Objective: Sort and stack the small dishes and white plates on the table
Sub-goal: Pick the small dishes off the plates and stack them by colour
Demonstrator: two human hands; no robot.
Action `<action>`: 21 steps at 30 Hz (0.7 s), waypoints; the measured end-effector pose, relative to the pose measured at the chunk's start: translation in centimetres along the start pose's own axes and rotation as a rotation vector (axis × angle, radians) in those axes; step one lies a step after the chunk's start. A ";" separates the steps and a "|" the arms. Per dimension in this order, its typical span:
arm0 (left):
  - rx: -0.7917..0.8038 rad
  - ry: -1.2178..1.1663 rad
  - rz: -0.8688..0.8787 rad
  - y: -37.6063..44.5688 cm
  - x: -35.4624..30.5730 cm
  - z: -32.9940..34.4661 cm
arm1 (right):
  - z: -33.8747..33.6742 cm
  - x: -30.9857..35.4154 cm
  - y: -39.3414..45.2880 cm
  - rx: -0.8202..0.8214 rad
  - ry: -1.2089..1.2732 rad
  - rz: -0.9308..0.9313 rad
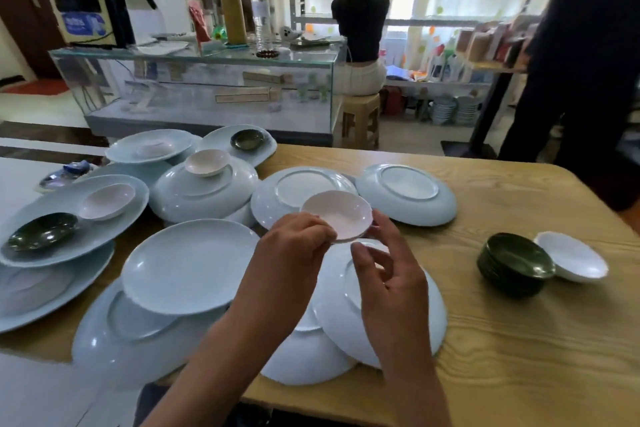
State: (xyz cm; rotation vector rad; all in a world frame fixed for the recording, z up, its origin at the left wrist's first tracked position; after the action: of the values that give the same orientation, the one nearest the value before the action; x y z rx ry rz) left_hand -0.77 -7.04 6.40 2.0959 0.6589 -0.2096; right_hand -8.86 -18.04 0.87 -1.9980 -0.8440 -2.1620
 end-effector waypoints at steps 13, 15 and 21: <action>0.123 -0.169 0.204 0.5 -12.2 9.7 | -15.6 -0.8 4.5 -0.222 -0.341 -0.197; 0.152 -0.159 0.232 0.4 -14.1 10.7 | -19.0 -1.3 5.6 -0.339 -0.359 -0.150; 0.242 -0.138 0.256 0.2 -16.1 13.2 | -26.6 -5.1 10.4 -0.616 -0.546 -0.063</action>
State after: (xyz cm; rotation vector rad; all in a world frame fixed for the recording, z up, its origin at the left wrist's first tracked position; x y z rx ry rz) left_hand -13.02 -23.83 5.10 2.3479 0.2897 -0.2987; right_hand -27.66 -40.09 -0.32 -2.9754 -0.2703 -2.1032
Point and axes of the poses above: each hand's wrist, its own y-axis towards the middle knuckle, its own z-axis out of the palm, x = y × z, the point moved 8 cm from there along y, towards the middle knuckle, and after that the axes turned 14 degrees about -x, right-handed, at the moved point
